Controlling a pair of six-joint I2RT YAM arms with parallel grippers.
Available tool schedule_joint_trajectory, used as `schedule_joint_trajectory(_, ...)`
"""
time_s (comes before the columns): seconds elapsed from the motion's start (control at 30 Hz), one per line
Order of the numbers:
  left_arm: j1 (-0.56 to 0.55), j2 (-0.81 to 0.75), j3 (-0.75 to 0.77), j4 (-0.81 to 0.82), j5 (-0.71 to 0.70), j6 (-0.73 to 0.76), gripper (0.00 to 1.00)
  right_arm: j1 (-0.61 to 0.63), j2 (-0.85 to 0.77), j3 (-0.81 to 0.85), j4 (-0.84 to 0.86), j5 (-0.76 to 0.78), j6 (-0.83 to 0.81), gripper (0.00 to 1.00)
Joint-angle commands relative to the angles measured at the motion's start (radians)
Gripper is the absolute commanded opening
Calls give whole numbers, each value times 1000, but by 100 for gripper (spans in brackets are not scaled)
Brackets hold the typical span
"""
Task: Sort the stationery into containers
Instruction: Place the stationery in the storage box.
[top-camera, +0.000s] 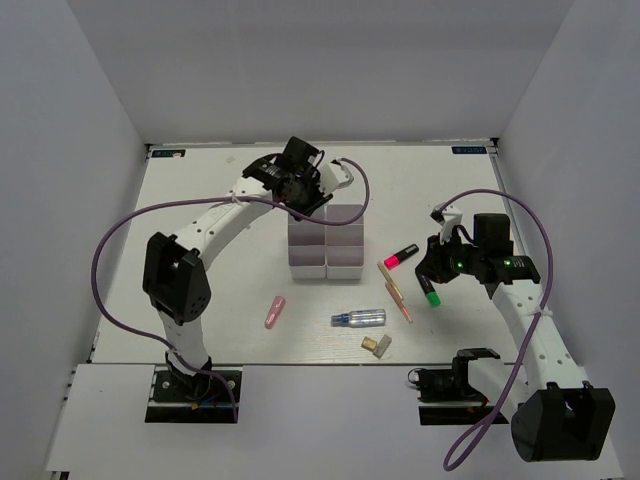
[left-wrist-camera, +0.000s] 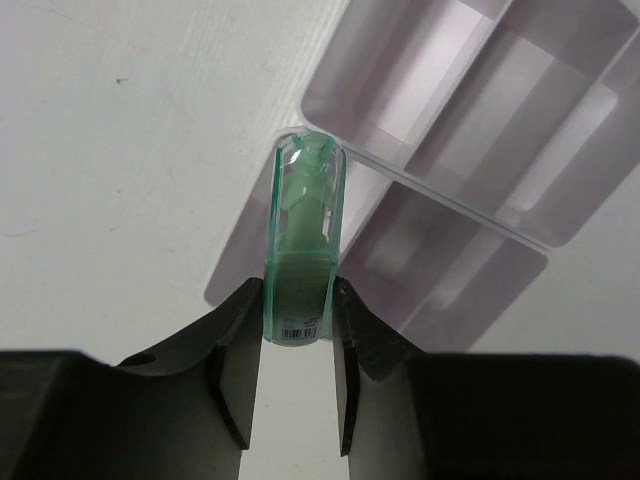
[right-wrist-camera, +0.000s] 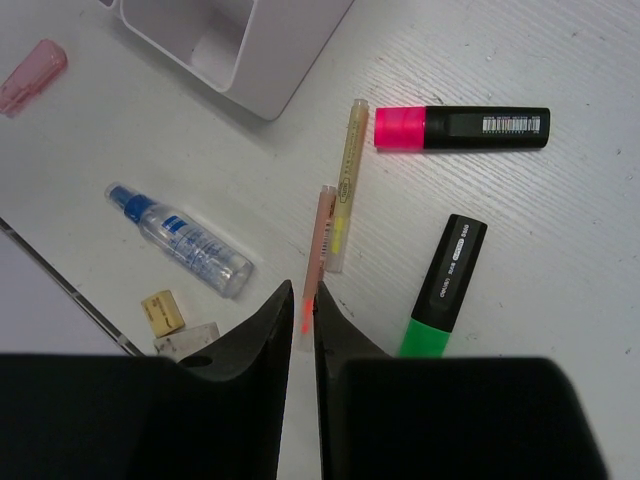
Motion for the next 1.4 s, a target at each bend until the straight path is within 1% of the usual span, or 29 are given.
schedule_joint_trajectory(0.0,2,0,-24,59,-55,56,0,-9,1,43,-9,-18,-8,17)
schedule_joint_trajectory(0.27,0,3,-72,131,-107,101,0,-13,4,42,-7,-19,-11,17)
schedule_joint_trajectory(0.37,-3,6,-81,137,-106,102,8,-18,6,46,-9,-21,-11,17)
schedule_joint_trajectory(0.43,-6,8,-87,140,-118,101,8,-19,8,46,-12,-24,-11,17)
schedule_joint_trajectory(0.53,-9,5,-93,144,-123,92,25,-24,7,45,-13,-27,-11,17)
schedule_joint_trajectory(0.57,-12,2,-100,145,-130,88,34,-27,8,43,-13,-27,-11,17)
schedule_joint_trajectory(0.63,-21,-9,-110,156,-152,90,41,-27,11,45,-15,-33,-11,17)
schedule_joint_trajectory(0.67,-24,-12,-124,165,-158,88,46,-27,11,43,-12,-35,-11,17)
schedule_joint_trajectory(0.73,-31,-26,-130,170,-170,92,49,-33,11,45,-17,-42,-15,17)
schedule_joint_trajectory(0.77,-32,-34,-133,174,-172,92,54,-33,9,46,-16,-44,-13,17)
schedule_joint_trajectory(0.87,-41,-57,-130,180,-187,92,60,-39,11,46,-21,-53,-13,18)
schedule_joint_trajectory(1.03,-64,-98,-121,180,-215,78,60,-45,9,46,-24,-62,-15,18)
schedule_joint_trajectory(1.1,-70,-120,-112,168,-233,49,45,-45,11,43,-24,-64,-18,18)
schedule_joint_trajectory(1.13,-92,-164,-113,165,-252,15,36,-45,11,45,-24,-65,-19,18)
schedule_joint_trajectory(1.17,-98,-182,-129,162,-278,-31,18,-45,11,43,-27,-64,-22,18)
schedule_joint_trajectory(1.2,-106,-222,-139,156,-293,-59,11,-47,9,45,-24,-61,-24,14)
schedule_joint_trajectory(1.23,-118,-245,-153,139,-323,-161,6,-47,11,42,-23,-59,-27,6)
schedule_joint_trajectory(1.27,-127,-291,-170,109,-330,-197,3,-48,8,40,-23,-56,-30,0)
schedule_joint_trajectory(1.3,-130,-339,-220,70,-336,-245,0,-50,3,36,-21,-56,-28,0)
schedule_joint_trajectory(1.33,-130,-360,-244,44,-351,-293,0,-48,4,34,-20,-56,-30,4)
schedule_joint_trajectory(1.37,-129,-447,-314,33,-376,-445,0,-45,6,28,-20,-64,-37,29)
